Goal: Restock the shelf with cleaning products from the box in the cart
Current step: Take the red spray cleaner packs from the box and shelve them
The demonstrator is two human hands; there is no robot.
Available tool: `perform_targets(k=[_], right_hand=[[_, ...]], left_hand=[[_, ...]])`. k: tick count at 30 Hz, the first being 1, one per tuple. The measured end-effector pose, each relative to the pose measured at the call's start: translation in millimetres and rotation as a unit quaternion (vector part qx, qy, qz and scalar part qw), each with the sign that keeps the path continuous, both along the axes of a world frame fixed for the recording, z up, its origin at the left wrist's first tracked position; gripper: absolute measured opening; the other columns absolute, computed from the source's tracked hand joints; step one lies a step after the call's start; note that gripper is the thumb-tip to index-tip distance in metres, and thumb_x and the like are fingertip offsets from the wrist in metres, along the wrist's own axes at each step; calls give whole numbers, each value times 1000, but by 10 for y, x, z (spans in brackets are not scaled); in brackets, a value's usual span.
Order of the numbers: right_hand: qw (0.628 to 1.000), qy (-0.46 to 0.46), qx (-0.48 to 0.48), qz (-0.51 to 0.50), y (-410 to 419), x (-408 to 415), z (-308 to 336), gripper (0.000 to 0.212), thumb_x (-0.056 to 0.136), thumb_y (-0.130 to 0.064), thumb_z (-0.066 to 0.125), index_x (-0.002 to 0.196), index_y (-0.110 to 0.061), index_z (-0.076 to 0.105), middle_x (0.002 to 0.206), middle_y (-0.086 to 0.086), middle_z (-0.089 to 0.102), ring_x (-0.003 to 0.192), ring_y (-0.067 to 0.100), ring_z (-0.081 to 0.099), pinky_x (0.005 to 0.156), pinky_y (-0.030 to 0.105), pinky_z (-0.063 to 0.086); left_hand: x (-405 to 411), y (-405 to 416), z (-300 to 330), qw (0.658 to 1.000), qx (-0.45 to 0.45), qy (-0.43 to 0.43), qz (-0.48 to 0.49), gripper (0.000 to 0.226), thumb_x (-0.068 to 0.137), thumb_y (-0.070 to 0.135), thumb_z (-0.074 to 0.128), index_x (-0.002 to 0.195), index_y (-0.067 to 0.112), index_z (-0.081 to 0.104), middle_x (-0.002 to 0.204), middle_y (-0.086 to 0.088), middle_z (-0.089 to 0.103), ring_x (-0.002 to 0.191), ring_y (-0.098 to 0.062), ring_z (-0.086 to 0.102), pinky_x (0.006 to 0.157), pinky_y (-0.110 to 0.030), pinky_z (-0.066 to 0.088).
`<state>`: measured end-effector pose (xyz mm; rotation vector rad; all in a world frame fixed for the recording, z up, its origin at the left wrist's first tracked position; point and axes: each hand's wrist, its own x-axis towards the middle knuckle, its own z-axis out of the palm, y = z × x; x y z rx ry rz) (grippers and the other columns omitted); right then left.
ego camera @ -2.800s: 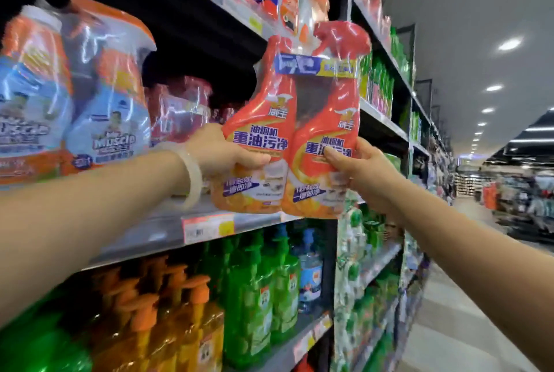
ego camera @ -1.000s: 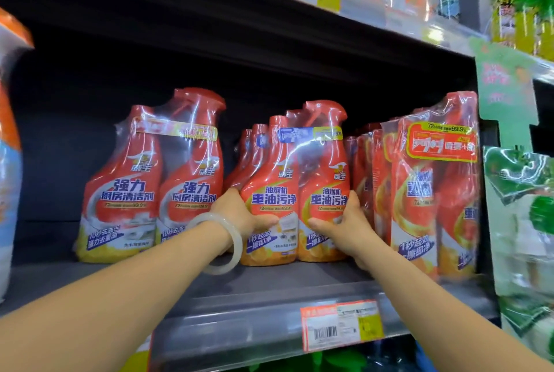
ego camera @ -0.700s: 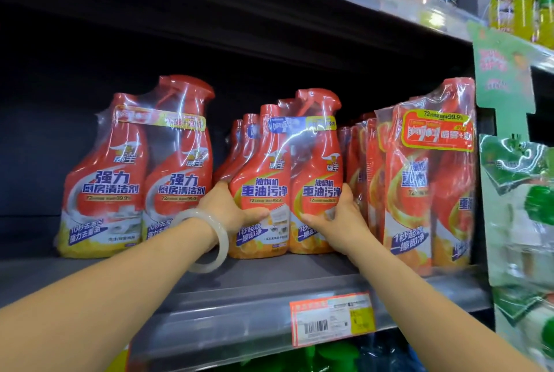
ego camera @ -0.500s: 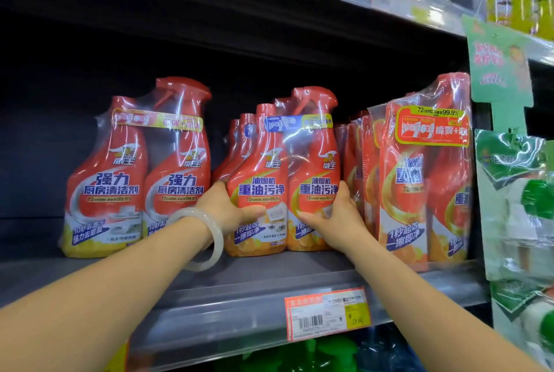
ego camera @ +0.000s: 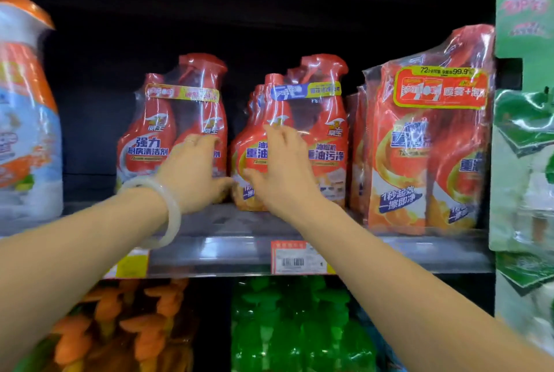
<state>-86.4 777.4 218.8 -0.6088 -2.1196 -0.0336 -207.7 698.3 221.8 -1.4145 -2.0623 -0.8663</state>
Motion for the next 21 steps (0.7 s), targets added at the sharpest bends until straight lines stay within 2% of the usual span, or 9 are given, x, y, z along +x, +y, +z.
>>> perform_targets(k=[3, 5, 6, 8, 10, 12, 14, 21], right_hand=[[996, -52, 48, 44, -343, -247, -66, 61, 86, -22, 64, 138, -11, 34, 143, 13, 29, 134, 31, 26, 108, 36, 27], [992, -83, 74, 65, -604, -423, -145, 57, 84, -17, 63, 134, -11, 37, 138, 13, 33, 128, 32, 31, 103, 36, 30], [988, -103, 82, 77, -748, -520, -184, 58, 84, -15, 61, 135, -11, 36, 139, 13, 32, 128, 32, 31, 103, 36, 30], [980, -137, 92, 107, -1070, -756, -259, 60, 85, -15, 59, 139, -11, 31, 142, 14, 28, 131, 33, 27, 105, 39, 28], [973, -157, 100, 138, -1426, -1053, -344, 60, 87, -17, 57, 140, -11, 30, 144, 15, 26, 133, 33, 27, 106, 39, 28], [964, -172, 98, 179, -1861, -1421, -461, 58, 88, -20, 57, 139, -12, 31, 142, 14, 29, 131, 33, 29, 105, 40, 29], [950, -201, 88, 224, -2361, -1805, -610, 57, 89, -25, 58, 138, -13, 31, 141, 14, 29, 132, 33, 29, 104, 41, 31], [885, -306, 96, 336, -4201, -3043, -1363, 59, 88, -29, 60, 138, -13, 32, 140, 11, 32, 132, 31, 31, 102, 40, 35]], left_hand=[[-97, -341, -26, 996, -14, 82, 31, 71, 78, 43, 69, 134, 5, 47, 131, -17, 50, 123, -35, 46, 104, -44, 38], [-226, -641, -104, 990, -35, 121, 58, 76, 69, 59, 52, 121, 3, 57, 116, -19, 60, 109, -39, 55, 93, -50, 46], [-333, -809, -166, 987, -47, 132, 76, 77, 66, 60, 46, 115, 3, 61, 109, -19, 62, 103, -40, 58, 87, -51, 49], [-551, -1237, -294, 979, -82, 132, 134, 64, 67, 48, 60, 111, 2, 61, 107, -21, 61, 99, -42, 59, 84, -52, 50], [-757, -1729, -425, 965, -112, 141, 188, 60, 71, 34, 73, 120, 3, 56, 119, -19, 57, 111, -39, 54, 92, -48, 46], [-997, -2285, -578, 949, -142, 123, 252, 65, 77, 36, 71, 131, 9, 46, 131, -12, 48, 123, -33, 45, 102, -43, 39], [-1264, -2869, -743, 925, -185, 98, 317, 65, 82, 39, 65, 135, 13, 39, 136, -8, 41, 128, -29, 39, 105, -38, 36], [-1990, -4849, -1344, 839, -268, 7, 474, 61, 84, 35, 63, 134, 12, 37, 134, -10, 41, 128, -29, 38, 104, -38, 34]])
